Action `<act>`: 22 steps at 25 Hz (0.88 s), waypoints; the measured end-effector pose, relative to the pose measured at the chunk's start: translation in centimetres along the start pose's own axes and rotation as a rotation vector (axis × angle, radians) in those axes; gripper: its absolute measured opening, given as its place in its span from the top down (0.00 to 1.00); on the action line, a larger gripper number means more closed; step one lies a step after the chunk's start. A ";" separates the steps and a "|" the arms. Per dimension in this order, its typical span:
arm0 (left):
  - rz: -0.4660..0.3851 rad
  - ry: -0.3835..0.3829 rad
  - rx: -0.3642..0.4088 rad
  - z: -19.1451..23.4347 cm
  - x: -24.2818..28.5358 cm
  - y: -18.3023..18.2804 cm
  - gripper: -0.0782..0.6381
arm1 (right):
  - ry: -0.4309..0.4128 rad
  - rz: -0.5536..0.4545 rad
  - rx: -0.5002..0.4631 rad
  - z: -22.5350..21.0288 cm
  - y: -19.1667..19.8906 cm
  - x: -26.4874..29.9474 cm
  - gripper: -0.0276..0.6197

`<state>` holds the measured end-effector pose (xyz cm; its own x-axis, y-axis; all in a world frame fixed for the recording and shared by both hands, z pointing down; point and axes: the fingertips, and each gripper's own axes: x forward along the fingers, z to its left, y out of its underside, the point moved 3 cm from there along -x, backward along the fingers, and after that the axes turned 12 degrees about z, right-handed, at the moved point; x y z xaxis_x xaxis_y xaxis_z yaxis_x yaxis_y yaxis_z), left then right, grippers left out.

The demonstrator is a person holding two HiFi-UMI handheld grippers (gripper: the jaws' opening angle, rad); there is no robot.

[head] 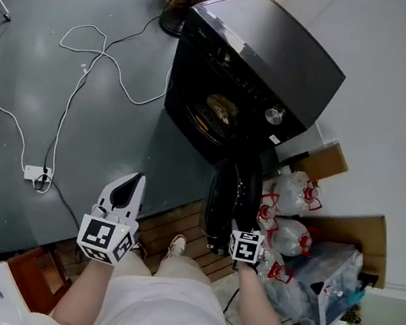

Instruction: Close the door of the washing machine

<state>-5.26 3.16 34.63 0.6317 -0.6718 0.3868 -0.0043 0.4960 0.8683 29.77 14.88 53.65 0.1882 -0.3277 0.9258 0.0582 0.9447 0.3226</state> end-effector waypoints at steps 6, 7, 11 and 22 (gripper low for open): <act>-0.010 0.021 -0.022 1.0 -0.2 0.4 0.89 | -0.039 -0.027 0.001 2.4 -0.8 -0.4 0.55; -0.010 0.022 -0.027 1.3 -0.2 0.6 0.89 | -0.044 -0.030 -0.001 2.8 -0.9 -0.5 0.55; -0.015 0.023 -0.045 2.4 -0.6 1.4 0.89 | -0.051 -0.048 -0.012 4.6 -1.5 -0.6 0.53; -0.073 0.035 -0.086 6.2 1.1 5.2 0.89 | -0.217 -0.187 0.115 7.4 -2.9 -1.4 0.52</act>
<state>-9.41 1.59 41.44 0.6545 -0.6889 0.3116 0.1079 0.4930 0.8633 22.14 12.55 52.91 -0.0295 -0.5010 0.8650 -0.0418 0.8652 0.4997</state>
